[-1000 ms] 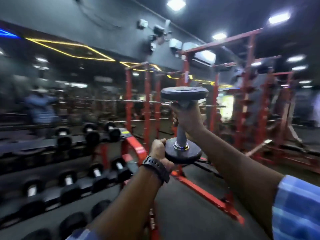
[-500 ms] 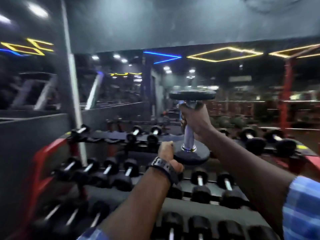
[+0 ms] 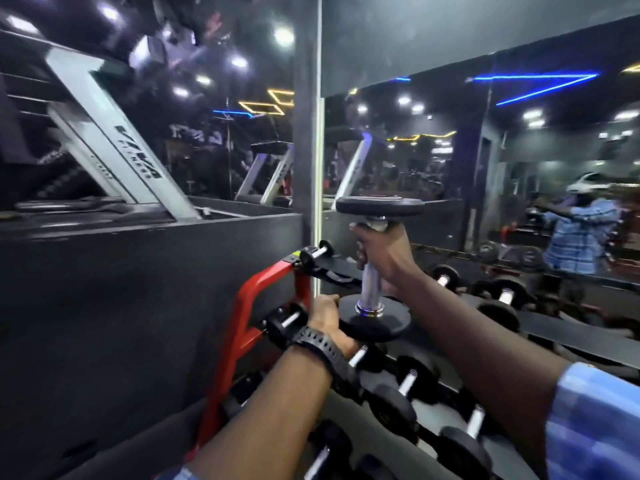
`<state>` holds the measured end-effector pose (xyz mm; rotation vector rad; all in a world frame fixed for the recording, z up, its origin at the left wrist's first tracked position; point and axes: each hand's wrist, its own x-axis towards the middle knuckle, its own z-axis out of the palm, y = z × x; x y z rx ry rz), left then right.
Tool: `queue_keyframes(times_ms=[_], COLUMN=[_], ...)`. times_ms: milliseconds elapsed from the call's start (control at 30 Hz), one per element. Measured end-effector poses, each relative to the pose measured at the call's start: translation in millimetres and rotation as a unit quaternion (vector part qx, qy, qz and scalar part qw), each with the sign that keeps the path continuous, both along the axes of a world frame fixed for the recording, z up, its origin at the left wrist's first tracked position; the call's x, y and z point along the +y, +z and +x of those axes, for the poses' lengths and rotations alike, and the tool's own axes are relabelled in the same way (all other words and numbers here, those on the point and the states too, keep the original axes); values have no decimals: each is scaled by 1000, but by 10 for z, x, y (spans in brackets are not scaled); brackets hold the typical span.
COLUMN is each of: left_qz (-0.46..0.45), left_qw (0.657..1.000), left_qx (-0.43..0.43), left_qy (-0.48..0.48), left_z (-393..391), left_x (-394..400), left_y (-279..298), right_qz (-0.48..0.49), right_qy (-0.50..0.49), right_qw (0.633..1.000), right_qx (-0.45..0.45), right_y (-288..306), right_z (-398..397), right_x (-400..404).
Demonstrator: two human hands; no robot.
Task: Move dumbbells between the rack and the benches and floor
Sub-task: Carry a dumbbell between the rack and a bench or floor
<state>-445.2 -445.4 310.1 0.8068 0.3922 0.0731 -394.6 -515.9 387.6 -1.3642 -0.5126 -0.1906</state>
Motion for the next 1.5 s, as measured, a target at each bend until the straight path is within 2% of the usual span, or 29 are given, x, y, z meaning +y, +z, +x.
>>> queue_keyframes(times_ms=[200, 333, 600, 767, 867, 1000, 1267, 1400, 1500], left_qz=[-35, -37, -30, 8, 19, 57, 18, -2, 20], left_qw=[999, 999, 999, 996, 995, 989, 982, 978, 972], left_qx=[6, 23, 17, 60, 77, 106, 124, 116, 131], left_qy=[17, 27, -17, -67, -55, -85, -142, -173, -196], left_z=[1186, 2028, 3577, 4577, 5124, 5976, 7275, 7996, 8476], left_x=[1075, 1696, 2449, 2695, 2780, 3028, 3340, 3535, 3660], left_y=[-228, -247, -162, -343, -433, -668, -1014, -1243, -1434], right_qz=[-16, -24, 2, 14, 9, 13, -32, -33, -23], right_qy=[41, 10, -34, -36, -48, -78, -107, -103, -114], right_qw=[999, 1000, 999, 998, 995, 989, 972, 943, 921], right_qx=[5, 6, 32, 52, 89, 128, 204, 314, 372], right_y=[-152, -166, -144, -415, -563, -785, -1304, -1550, -1805], right_z=[1131, 1937, 3548, 4649, 5339, 6155, 7579, 8393, 8896], right_x=[1081, 1674, 2377, 2576, 2679, 2830, 3074, 3161, 3201])
